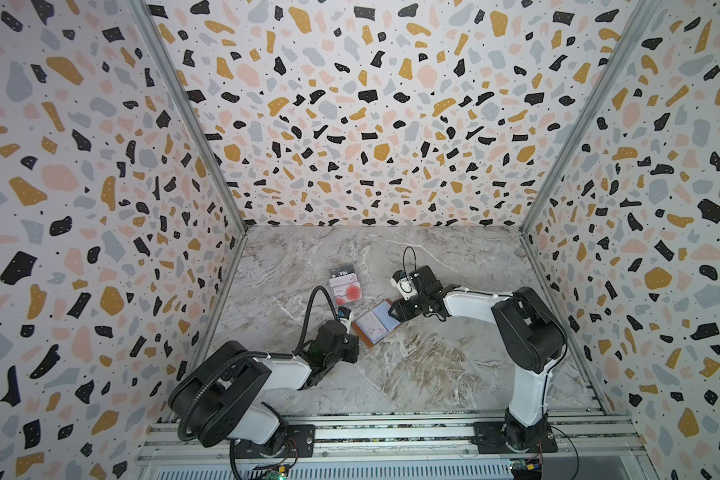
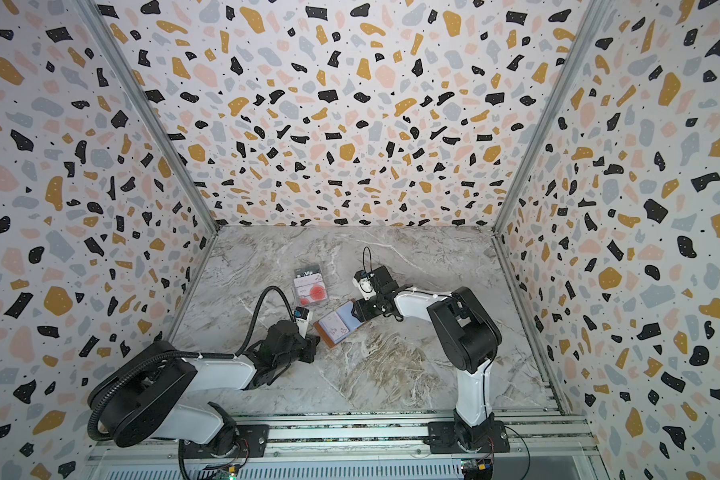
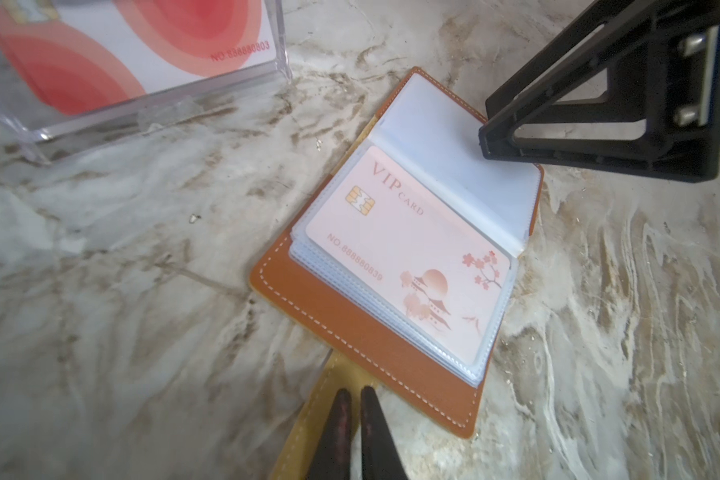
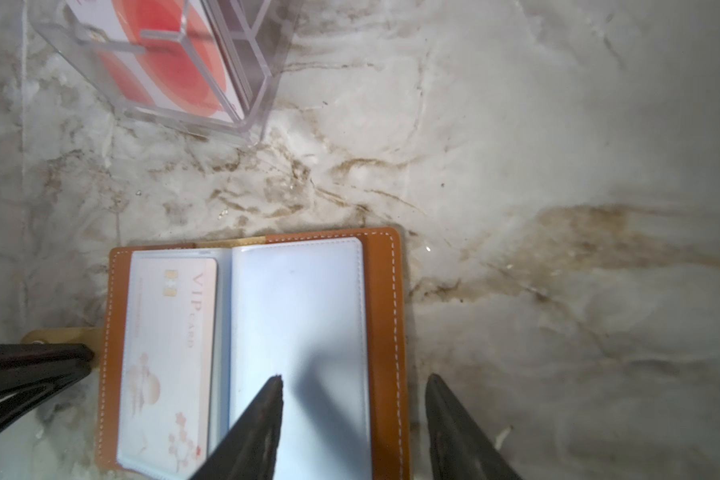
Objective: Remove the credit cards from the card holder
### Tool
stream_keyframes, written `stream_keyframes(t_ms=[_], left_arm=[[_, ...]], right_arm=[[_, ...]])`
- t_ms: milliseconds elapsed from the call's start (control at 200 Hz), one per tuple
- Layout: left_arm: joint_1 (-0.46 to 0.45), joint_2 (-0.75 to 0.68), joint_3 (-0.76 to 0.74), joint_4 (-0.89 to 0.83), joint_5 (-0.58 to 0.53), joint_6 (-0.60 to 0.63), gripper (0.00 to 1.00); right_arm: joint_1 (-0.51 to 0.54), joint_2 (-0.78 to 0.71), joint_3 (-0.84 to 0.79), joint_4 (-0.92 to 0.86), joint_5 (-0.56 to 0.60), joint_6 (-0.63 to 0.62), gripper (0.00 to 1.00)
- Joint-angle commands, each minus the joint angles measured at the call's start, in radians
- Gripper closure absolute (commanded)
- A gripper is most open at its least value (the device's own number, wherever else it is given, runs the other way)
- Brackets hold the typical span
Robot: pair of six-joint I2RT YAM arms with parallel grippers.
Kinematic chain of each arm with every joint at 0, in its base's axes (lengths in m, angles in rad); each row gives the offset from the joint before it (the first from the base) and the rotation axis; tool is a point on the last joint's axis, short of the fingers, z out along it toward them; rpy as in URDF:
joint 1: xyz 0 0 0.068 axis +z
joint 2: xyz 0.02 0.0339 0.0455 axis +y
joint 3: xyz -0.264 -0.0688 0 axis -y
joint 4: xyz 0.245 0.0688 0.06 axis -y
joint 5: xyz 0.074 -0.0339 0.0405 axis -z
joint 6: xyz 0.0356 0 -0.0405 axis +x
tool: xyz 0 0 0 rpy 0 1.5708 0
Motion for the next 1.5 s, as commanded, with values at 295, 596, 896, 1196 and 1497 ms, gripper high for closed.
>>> stream_keyframes(t_ms=[295, 596, 896, 1196, 1497], left_arm=[[-0.003, 0.047, 0.06, -0.1, -0.019, 0.097, 0.9], [-0.006, 0.099, 0.097, -0.094, 0.049, 0.134, 0.9], [-0.01, 0.021, 0.085, -0.072, 0.055, 0.072, 0.85], [-0.01, 0.019, 0.218, -0.164, 0.123, 0.159, 0.83], [-0.01, 0.082, 0.235, -0.165, 0.173, 0.2, 0.83]], right_arm=[[0.035, -0.145, -0.156, -0.057, -0.042, 0.07, 0.55], [0.044, -0.267, -0.251, -0.072, -0.067, 0.091, 0.55], [0.043, -0.36, -0.248, -0.121, 0.131, 0.107, 0.52], [0.036, -0.323, -0.199, -0.072, -0.09, 0.136, 0.43], [0.038, -0.236, -0.188, 0.109, -0.33, 0.279, 0.42]])
